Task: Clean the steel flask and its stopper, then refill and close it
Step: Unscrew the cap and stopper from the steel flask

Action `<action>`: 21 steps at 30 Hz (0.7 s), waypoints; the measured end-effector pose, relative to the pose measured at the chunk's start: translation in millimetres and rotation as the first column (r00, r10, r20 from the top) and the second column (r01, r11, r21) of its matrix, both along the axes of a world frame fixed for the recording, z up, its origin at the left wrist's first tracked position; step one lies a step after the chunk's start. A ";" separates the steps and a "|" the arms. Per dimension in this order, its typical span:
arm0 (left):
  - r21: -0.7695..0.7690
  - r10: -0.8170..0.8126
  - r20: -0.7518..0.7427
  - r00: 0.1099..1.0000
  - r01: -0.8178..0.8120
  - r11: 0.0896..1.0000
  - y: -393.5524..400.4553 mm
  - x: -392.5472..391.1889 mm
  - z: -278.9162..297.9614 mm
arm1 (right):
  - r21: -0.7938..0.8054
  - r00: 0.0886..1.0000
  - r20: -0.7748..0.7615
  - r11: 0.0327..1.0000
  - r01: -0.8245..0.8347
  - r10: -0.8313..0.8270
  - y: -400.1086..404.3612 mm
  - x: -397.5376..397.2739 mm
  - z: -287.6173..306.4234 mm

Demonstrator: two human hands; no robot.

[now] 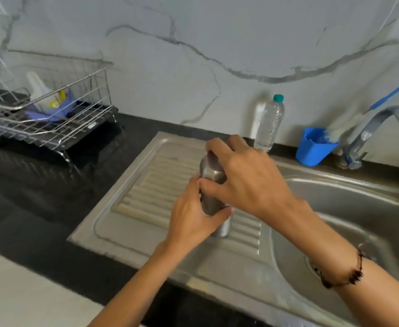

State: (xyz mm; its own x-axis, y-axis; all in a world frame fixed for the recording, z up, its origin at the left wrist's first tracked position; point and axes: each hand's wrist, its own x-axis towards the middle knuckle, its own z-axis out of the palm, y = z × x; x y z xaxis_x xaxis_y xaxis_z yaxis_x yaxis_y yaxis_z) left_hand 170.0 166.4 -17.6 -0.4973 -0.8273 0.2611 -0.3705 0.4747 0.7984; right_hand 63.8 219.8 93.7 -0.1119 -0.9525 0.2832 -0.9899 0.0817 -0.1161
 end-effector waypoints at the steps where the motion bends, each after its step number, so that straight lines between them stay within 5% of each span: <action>1: 0.002 -0.004 0.014 1.000 0.003 1.000 7.5 9.0 -1.5 | 0.005 1.000 0.015 1.000 0.001 -0.001 6.4 7.5 -0.9; 12: -0.071 -0.067 0.080 0.995 0.073 0.995 29.4 37.3 -10.1 | 0.043 0.996 0.073 0.998 0.051 -0.054 32.4 30.5 -13.4; 21: 0.247 -0.039 -0.230 0.972 0.097 0.964 36.1 13.4 -25.2 | 0.208 0.985 -0.134 0.969 0.136 -0.110 25.2 39.8 1.8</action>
